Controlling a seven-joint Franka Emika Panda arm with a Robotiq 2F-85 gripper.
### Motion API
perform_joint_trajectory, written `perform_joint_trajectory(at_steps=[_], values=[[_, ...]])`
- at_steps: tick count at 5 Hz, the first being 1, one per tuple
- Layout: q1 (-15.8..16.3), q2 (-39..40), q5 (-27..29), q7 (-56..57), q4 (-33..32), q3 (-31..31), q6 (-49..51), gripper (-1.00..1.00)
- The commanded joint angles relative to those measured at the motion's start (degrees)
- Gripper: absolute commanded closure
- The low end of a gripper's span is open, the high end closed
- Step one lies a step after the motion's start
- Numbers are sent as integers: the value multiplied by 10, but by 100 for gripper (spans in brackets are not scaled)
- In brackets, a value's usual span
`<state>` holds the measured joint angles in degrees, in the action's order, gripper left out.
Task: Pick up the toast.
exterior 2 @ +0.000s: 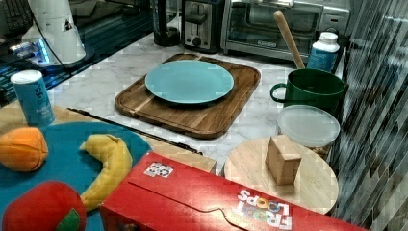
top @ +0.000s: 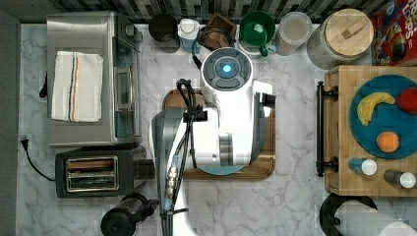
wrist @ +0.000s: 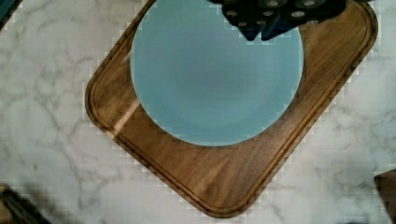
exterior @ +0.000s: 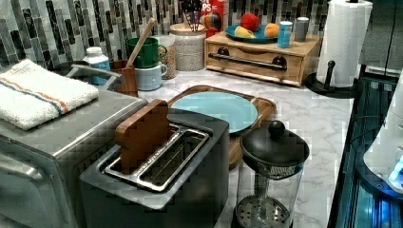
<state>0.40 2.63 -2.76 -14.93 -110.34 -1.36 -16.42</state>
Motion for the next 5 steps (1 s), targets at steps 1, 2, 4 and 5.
perform_joint_trajectory(at_steps=[1,2,4,5], values=[[69,-40,-6,-252,10,-87,16,100],[85,-47,2,-313,17,-106,20,100],[97,-68,22,-420,13,-155,1,100],[97,-57,11,-497,29,-195,4,-100]])
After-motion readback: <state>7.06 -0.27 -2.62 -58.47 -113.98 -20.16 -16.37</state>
